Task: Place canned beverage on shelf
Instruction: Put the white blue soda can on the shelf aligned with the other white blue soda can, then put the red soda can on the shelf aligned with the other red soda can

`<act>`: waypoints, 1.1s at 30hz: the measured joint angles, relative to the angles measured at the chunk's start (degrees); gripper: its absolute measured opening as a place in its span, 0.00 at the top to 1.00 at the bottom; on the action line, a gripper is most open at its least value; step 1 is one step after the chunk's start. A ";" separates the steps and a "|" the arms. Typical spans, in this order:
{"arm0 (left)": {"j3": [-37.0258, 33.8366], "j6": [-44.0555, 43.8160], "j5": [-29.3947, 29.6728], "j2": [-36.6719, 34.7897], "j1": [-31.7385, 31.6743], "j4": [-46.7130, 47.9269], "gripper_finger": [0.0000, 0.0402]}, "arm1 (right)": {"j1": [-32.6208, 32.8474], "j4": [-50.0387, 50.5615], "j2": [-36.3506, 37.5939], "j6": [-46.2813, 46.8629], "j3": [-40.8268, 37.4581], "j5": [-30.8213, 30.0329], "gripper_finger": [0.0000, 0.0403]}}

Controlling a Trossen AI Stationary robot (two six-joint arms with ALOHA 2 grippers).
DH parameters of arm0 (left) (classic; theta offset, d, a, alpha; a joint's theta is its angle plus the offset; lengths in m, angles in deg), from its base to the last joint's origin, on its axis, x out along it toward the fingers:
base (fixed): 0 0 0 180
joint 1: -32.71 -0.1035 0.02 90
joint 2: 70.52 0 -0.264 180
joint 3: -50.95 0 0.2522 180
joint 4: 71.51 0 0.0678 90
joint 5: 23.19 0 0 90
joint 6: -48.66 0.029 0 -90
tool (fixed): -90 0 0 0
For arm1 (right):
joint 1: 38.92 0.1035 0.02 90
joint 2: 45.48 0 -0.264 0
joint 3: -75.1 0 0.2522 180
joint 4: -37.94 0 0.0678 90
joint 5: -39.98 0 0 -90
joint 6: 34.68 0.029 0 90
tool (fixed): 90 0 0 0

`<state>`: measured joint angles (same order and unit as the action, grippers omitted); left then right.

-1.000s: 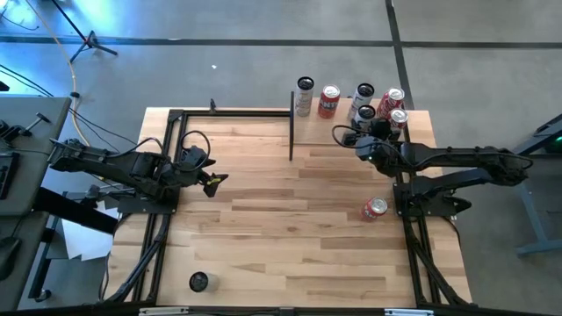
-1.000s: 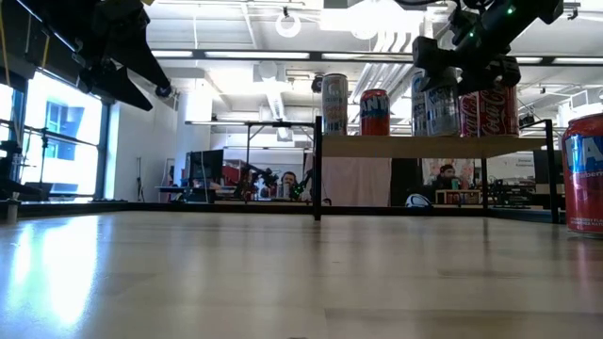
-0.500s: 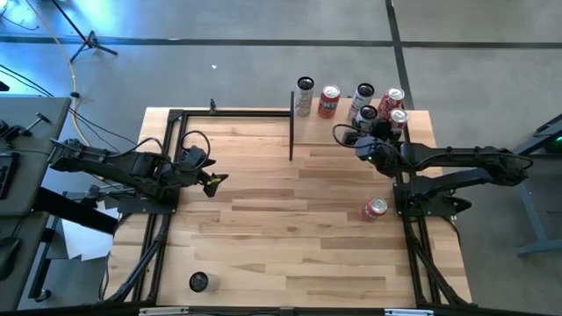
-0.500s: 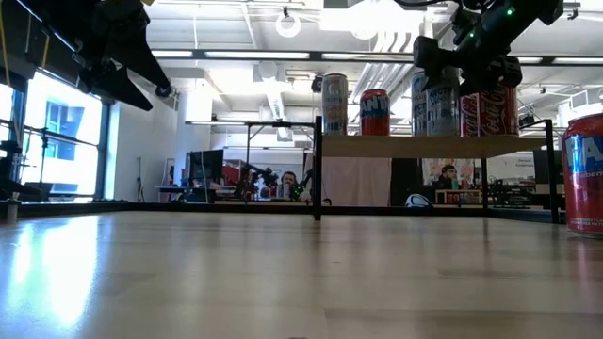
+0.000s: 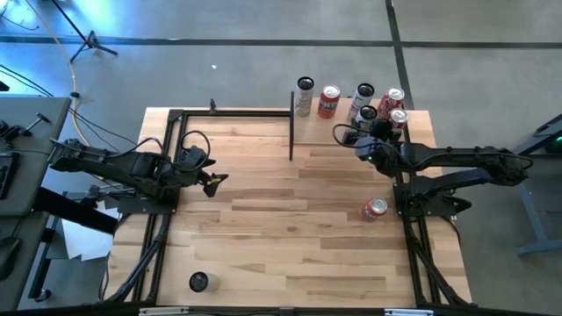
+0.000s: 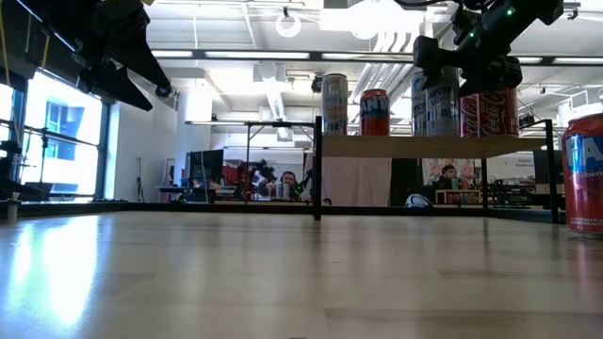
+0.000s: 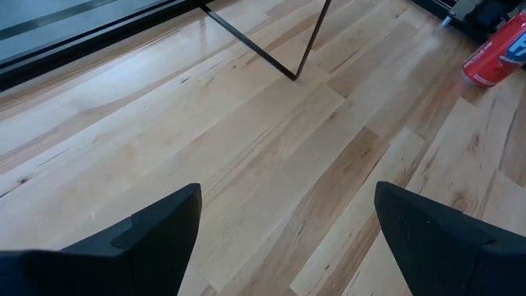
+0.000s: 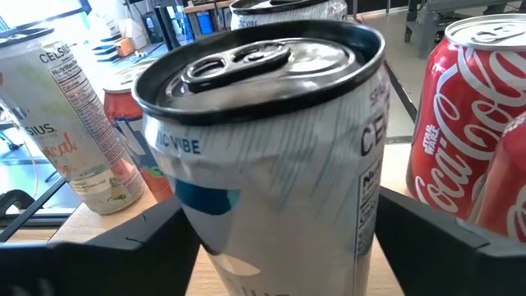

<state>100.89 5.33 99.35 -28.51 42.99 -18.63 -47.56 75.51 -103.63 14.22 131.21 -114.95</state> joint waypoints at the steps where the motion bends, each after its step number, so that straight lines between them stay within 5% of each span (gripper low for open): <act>1: 0.00 0.00 0.01 0.01 -0.01 -0.01 0.16 | 0.00 0.02 0.00 -0.04 0.00 0.00 0.19; 9: 0.00 0.00 0.00 0.00 0.00 0.00 0.16 | 2.39 1.41 0.01 0.09 0.00 0.09 0.02; 16: 0.00 0.01 0.00 -0.01 0.01 0.00 0.16 | 6.29 3.64 0.60 0.94 0.00 0.41 0.01; 25: 0.00 0.00 -0.01 0.01 0.01 -0.01 0.16 | 10.43 14.45 2.46 13.16 0.00 3.09 0.01; 33: 0.00 0.00 -0.01 -0.01 -0.01 0.01 0.16 | 13.15 22.90 2.45 24.59 0.00 11.66 0.01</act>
<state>100.89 5.33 99.34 -28.52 42.97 -18.62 -34.42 98.42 -101.19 38.82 131.21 -103.29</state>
